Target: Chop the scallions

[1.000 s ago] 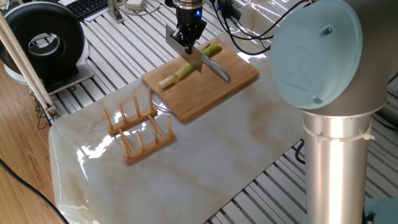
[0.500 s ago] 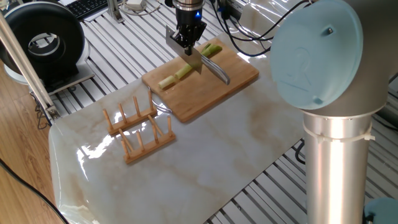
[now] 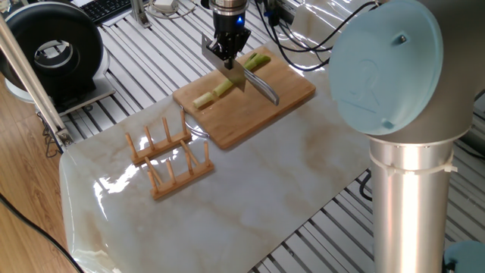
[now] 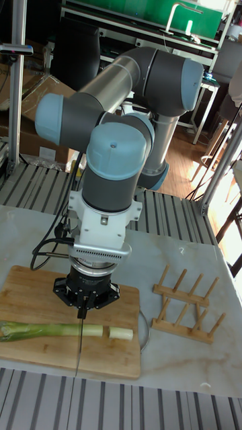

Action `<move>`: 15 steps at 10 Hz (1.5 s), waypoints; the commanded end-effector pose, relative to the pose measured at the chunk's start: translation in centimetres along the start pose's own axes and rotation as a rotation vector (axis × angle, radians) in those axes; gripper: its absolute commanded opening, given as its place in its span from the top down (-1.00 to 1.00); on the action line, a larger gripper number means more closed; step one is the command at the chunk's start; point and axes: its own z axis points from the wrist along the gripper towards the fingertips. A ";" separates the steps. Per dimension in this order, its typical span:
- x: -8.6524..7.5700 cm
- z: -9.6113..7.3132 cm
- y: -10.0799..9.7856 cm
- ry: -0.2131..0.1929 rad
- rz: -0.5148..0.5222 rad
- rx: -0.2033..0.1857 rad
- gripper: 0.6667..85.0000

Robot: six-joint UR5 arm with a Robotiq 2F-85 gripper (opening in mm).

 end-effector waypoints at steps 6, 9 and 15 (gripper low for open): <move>-0.3 0.8 -0.2 -0.005 0.018 0.000 0.99; -0.4 1.0 -0.4 -0.006 0.021 0.009 0.99; -1.3 2.5 -0.5 -0.034 0.001 0.006 0.98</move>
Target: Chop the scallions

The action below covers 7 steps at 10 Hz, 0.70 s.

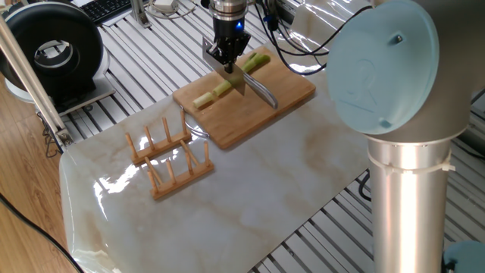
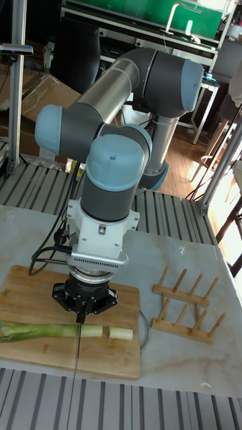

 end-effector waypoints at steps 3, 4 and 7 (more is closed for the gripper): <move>-0.6 0.9 0.0 -0.010 -0.030 -0.031 0.98; -0.7 0.7 -0.3 -0.006 -0.033 -0.033 0.98; -1.0 1.0 -1.1 0.015 -0.045 -0.044 0.98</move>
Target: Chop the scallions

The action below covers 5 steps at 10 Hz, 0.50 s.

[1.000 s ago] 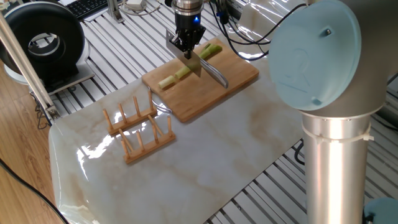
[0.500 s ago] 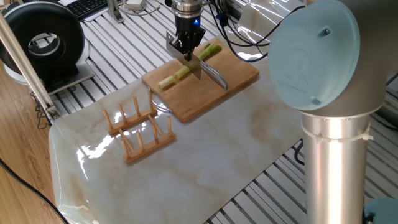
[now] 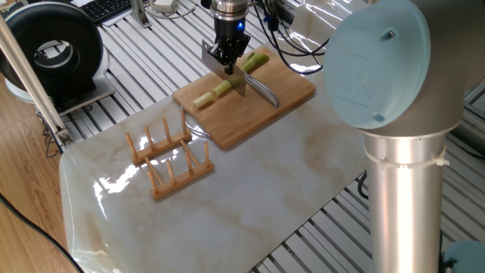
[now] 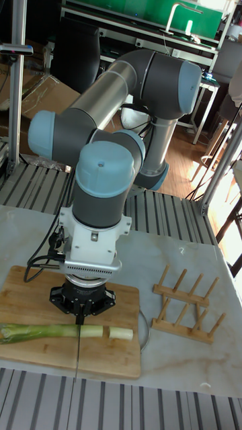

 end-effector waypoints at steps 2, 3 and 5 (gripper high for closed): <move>0.0 0.4 -1.0 0.037 -0.010 0.009 0.98; 0.2 0.3 -1.0 0.056 -0.016 0.020 0.98; 0.9 0.0 0.0 0.131 -0.015 0.066 0.98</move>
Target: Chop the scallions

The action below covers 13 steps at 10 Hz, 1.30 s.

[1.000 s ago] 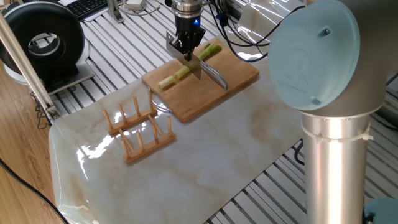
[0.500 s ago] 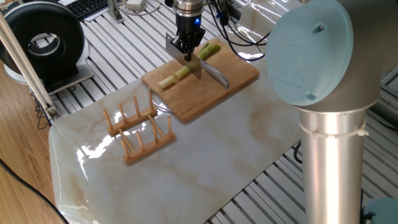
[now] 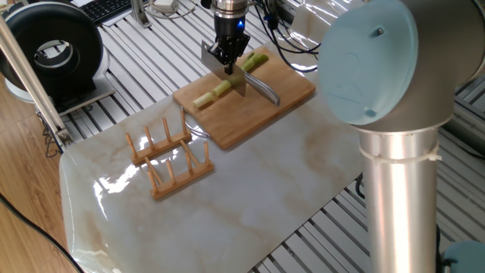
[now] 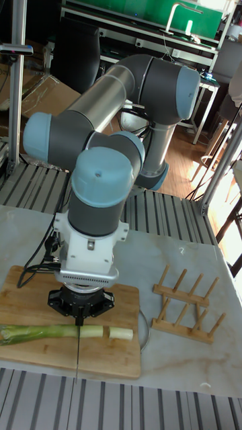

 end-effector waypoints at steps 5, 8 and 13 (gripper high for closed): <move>0.3 -1.5 2.7 0.073 0.006 0.001 0.98; -0.3 -2.4 3.2 0.027 0.032 -0.007 0.98; -0.9 -0.7 3.3 -0.006 0.036 0.007 0.98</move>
